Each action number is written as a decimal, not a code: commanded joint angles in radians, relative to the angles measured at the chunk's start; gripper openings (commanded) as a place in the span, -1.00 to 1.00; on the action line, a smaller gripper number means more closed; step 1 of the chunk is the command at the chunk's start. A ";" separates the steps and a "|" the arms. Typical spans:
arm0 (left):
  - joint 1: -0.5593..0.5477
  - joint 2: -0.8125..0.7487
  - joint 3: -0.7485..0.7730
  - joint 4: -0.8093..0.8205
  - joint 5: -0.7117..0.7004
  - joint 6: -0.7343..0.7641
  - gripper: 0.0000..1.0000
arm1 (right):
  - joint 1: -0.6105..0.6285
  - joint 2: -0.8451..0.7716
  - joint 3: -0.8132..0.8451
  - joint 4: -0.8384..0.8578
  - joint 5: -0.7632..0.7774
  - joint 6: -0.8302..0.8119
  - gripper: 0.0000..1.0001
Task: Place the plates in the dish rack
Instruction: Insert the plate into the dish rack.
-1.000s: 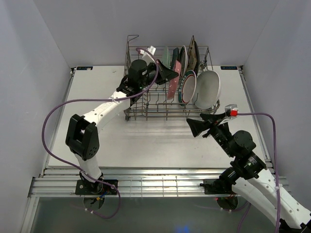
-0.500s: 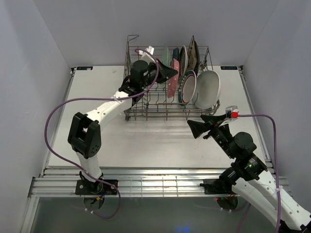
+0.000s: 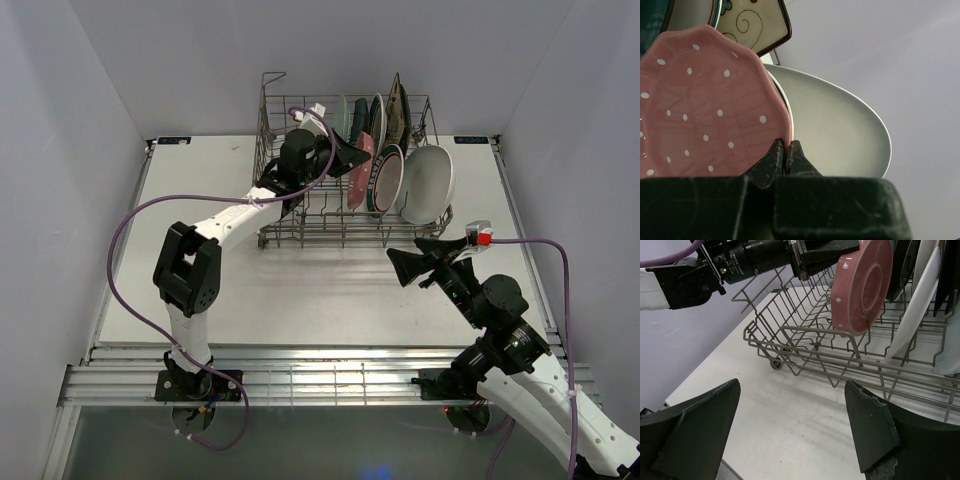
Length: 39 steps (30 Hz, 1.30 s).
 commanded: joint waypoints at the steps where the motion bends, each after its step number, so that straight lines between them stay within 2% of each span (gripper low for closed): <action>1: 0.000 -0.035 0.063 0.139 -0.053 0.016 -1.00 | 0.001 -0.017 -0.005 0.017 0.016 0.007 0.80; 19: 0.000 -0.195 -0.048 0.196 -0.053 0.067 -1.00 | 0.001 -0.007 0.009 0.017 0.008 0.007 0.80; 39: 0.000 -0.120 -0.023 0.216 -0.091 0.095 -1.00 | 0.003 -0.017 0.012 0.008 0.003 0.008 0.80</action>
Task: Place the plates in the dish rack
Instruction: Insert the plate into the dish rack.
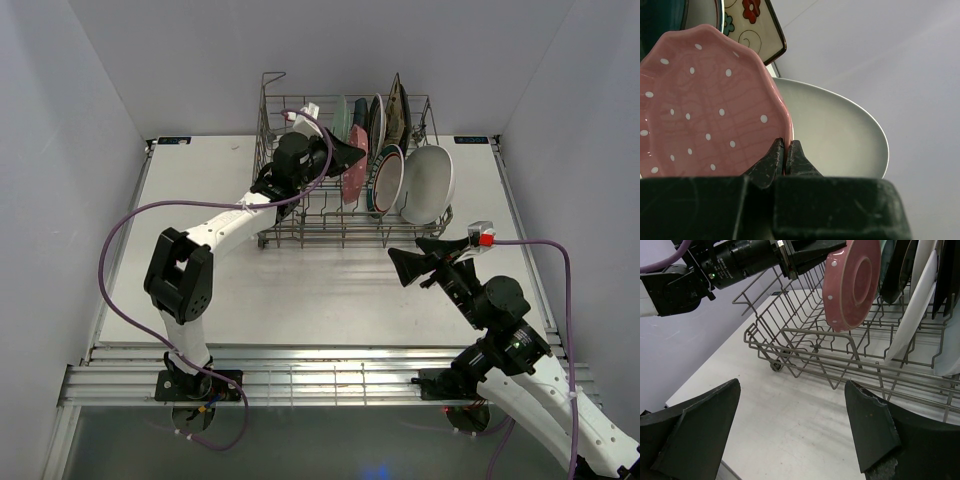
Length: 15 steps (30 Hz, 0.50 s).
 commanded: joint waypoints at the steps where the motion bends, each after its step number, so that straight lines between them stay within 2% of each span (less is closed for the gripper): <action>1: 0.004 -0.038 0.056 0.157 -0.030 0.039 -1.00 | 0.003 -0.005 0.012 0.010 -0.005 0.008 0.80; 15: 0.029 0.048 0.068 0.157 -0.021 0.045 -1.00 | 0.001 -0.017 -0.006 0.016 0.006 0.006 0.80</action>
